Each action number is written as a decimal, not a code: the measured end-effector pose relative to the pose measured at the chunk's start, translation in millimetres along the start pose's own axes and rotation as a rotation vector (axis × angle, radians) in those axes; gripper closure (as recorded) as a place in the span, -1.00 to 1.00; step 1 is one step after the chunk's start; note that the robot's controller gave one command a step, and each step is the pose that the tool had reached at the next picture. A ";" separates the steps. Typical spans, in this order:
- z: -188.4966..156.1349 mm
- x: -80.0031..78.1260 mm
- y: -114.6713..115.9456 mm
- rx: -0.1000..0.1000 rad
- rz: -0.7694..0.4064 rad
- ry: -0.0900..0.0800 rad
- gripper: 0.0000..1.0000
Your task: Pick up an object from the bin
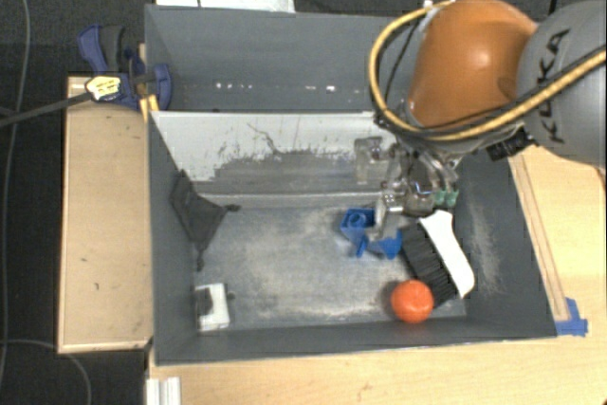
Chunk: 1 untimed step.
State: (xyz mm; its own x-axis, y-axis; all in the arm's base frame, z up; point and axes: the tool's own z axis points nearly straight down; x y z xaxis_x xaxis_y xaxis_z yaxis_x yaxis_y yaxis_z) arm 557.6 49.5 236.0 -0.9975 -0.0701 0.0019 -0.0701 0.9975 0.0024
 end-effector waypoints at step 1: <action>21.7 -3.4 -16.9 0.002 0.002 -0.020 -1.00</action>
Offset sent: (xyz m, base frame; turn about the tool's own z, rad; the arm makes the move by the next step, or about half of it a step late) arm -0.0079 -0.0517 -0.1068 0.0068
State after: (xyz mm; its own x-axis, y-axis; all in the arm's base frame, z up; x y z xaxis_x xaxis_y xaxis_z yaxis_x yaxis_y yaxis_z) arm 562.1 32.9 214.3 -0.9976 -0.0676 -0.0178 -0.0677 0.9977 0.0003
